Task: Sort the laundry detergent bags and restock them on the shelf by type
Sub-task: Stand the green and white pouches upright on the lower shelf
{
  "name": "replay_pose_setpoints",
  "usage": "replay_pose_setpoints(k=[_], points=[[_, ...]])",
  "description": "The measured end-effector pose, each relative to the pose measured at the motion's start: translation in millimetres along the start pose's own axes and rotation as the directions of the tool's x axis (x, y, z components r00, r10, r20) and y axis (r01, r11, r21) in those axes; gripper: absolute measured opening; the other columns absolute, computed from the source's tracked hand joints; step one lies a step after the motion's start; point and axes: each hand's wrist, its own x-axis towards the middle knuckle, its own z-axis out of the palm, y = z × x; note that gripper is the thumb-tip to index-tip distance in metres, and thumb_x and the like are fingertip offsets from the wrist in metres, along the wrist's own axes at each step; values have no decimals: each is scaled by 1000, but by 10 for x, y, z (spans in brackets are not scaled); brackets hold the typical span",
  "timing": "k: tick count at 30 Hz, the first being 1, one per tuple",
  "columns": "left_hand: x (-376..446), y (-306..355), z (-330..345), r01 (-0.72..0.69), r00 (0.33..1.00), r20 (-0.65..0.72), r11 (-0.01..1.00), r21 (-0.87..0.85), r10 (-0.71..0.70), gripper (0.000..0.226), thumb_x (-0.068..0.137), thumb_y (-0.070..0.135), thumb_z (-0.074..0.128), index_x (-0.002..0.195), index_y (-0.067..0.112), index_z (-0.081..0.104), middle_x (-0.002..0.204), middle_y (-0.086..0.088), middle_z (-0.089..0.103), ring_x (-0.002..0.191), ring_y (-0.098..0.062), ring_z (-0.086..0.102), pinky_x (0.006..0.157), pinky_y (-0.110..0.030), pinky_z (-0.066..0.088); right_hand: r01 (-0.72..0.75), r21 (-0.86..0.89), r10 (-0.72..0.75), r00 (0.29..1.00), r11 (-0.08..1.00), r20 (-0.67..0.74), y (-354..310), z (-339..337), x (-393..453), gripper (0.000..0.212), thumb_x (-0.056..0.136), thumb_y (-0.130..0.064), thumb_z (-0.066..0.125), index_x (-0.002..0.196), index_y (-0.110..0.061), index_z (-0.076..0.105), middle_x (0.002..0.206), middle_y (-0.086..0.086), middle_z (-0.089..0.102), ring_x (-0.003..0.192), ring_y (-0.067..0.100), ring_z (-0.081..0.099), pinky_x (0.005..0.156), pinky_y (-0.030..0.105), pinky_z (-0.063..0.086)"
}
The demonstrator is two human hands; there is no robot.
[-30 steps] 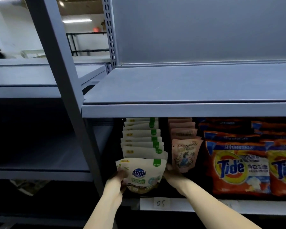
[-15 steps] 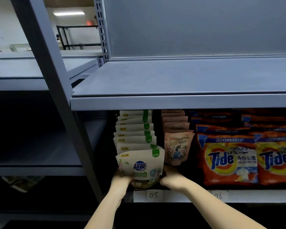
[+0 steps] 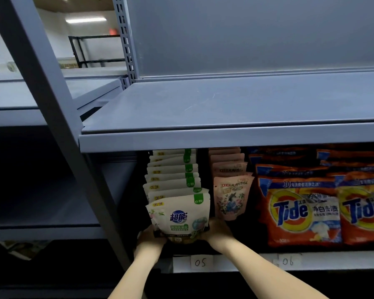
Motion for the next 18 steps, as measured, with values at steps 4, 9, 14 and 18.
replay_pose_setpoints(k=[4,9,14,18], points=[[29,47,6,12,1000,5,1000,-23,-12,49,73,23,60,121,35,55,128,-5,56,124,-29,47,95,-42,47,-23,12,23,1000,1000,-17,4,8,51,46,76,-20,76,119,-17,61,125,-1,62,111,16,59,87,19,47],[-98,150,-21,38,998,54,995,-90,-33,77,59,29,66,134,28,45,130,-9,52,117,-31,51,95,-41,48,-15,85,14,1000,996,20,42,13,40,53,70,-23,81,119,-20,61,123,-3,63,110,15,60,91,21,48],[-173,203,-44,75,996,52,984,-163,-68,92,51,37,62,139,20,38,132,-12,52,118,-33,50,95,-41,46,20,130,-32,995,991,96,3,-23,-13,67,60,-25,85,123,-23,61,124,-5,64,111,13,60,98,27,49],[-239,240,-83,74,997,26,984,-163,-71,92,49,39,61,136,17,39,133,-12,53,120,-35,50,98,-45,44,49,121,-62,993,991,104,-32,-93,-69,60,67,-22,81,123,-25,60,125,-5,63,111,13,60,99,28,48]])
